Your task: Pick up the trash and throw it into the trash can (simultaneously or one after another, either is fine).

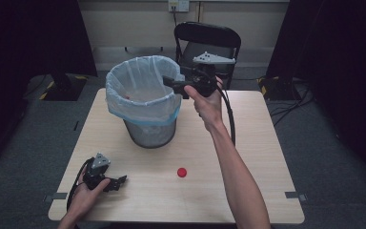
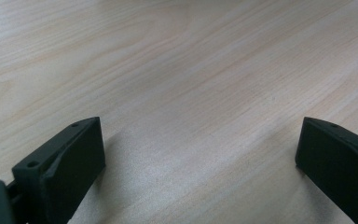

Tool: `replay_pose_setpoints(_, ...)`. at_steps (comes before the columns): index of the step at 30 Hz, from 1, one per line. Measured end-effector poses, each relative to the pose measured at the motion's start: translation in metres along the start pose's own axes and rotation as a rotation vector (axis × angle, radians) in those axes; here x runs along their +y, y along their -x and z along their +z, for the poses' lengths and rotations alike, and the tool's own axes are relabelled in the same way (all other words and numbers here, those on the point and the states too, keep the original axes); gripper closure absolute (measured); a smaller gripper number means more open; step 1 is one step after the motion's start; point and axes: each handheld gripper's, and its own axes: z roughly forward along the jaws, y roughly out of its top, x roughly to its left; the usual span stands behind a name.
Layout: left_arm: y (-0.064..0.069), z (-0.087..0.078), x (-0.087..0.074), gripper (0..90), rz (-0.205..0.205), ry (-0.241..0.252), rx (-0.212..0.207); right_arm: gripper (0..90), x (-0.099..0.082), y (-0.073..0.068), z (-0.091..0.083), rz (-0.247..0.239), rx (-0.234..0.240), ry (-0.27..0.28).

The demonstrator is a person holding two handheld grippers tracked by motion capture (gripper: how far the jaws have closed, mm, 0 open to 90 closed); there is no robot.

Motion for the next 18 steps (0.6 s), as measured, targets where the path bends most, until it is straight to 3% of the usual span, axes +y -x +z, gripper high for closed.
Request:
replay_pose_setpoints(11,0.0,0.0,0.0,0.8,-0.001,-0.001,0.005,21.1,-0.014,0.001,-0.023,-0.036,-0.024,-0.049)
replay_pose_setpoints(18,0.0,0.0,0.0,0.9,-0.003,-0.001,0.003,21.5,-0.03,0.002,-0.036,-0.02,-0.007,-0.064)
